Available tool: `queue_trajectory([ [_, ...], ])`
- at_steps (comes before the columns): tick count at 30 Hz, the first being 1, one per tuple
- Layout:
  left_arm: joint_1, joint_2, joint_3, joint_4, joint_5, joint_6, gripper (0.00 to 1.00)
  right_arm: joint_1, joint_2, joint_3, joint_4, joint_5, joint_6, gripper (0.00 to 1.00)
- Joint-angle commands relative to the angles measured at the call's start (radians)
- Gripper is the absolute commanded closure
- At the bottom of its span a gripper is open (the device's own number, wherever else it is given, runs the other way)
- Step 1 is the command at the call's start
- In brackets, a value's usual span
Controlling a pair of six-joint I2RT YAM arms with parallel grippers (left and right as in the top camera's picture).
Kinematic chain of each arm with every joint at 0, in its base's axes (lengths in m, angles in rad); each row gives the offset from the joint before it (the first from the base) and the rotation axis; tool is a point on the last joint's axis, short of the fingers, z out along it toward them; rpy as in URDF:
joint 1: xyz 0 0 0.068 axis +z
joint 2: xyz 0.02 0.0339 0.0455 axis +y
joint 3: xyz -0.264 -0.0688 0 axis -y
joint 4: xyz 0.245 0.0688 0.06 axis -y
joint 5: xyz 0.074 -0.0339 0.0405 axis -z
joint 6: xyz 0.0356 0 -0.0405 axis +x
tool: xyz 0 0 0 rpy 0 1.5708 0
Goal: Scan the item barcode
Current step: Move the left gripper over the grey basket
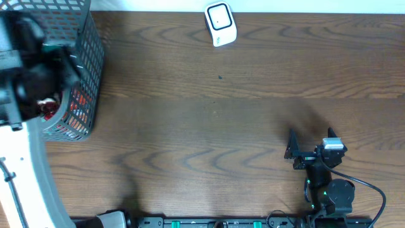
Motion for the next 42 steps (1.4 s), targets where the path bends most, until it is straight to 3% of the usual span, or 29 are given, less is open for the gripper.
queue_trajectory([
  [1, 0.095, -0.005, 0.015, 0.016, -0.017, -0.025, 0.13, -0.004, -0.005, -0.002, -0.003, -0.001, -0.005, 0.01],
  [11, 0.245, 0.055, 0.013, 0.048, -0.018, -0.024, 0.13, -0.004, -0.005, -0.002, -0.003, -0.001, -0.005, 0.01],
  [20, 0.249, 0.082, 0.01, 0.019, -0.018, 0.08, 0.13, -0.004, -0.005, -0.002, -0.003, -0.001, -0.005, 0.01],
  [42, 0.249, 0.214, 0.01, 0.164, -0.018, 0.063, 0.13, -0.004, -0.005, -0.002, -0.003, -0.001, -0.005, 0.01],
])
